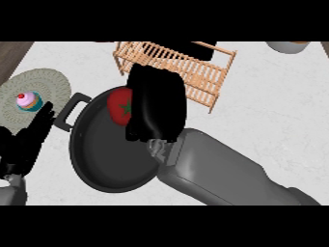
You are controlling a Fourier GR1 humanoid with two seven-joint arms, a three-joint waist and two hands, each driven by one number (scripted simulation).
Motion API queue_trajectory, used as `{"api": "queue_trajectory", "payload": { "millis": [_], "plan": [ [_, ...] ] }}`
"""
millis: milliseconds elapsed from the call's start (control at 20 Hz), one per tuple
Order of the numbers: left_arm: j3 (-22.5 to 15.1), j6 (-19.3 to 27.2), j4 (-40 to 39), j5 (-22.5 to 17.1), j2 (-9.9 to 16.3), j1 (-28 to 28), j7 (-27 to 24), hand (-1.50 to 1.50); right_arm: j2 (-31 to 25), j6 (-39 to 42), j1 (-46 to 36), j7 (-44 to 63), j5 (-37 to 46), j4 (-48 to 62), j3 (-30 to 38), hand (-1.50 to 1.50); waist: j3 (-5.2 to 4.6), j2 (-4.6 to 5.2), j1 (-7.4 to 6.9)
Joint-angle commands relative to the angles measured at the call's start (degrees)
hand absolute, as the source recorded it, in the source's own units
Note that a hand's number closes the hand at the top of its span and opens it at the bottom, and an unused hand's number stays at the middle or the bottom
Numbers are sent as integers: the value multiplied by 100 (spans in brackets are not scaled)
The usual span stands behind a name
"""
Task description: Pick the tomato from the tray and place it in the tiered shelf
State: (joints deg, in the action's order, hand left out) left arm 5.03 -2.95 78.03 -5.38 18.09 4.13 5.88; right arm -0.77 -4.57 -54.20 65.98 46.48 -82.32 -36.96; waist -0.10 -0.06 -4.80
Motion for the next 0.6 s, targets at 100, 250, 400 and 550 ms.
{"api": "queue_trajectory", "payload": {
  "millis": [100, 250, 400, 550],
  "plan": [
    [83, 7, 19, -37, 18, -100, 33, 0, 73, -684, -1009, 1631, -97, -174, 26, 150, -2, -38, 176],
    [167, -63, -63, -48, 133, -11, -21, 0, 73, -682, -1637, 1810, -203, -88, 165, 150, -7, -34, 181],
    [136, -85, -89, -32, 77, -135, -112, 0, 73, -617, -1999, 1916, -82, -50, 343, 150, -10, -61, 237],
    [88, 127, 22, 69, -62, -206, -63, 0, 73, -607, -2166, 1919, 132, 231, 298, 150, -8, -59, 288]
  ]
}}
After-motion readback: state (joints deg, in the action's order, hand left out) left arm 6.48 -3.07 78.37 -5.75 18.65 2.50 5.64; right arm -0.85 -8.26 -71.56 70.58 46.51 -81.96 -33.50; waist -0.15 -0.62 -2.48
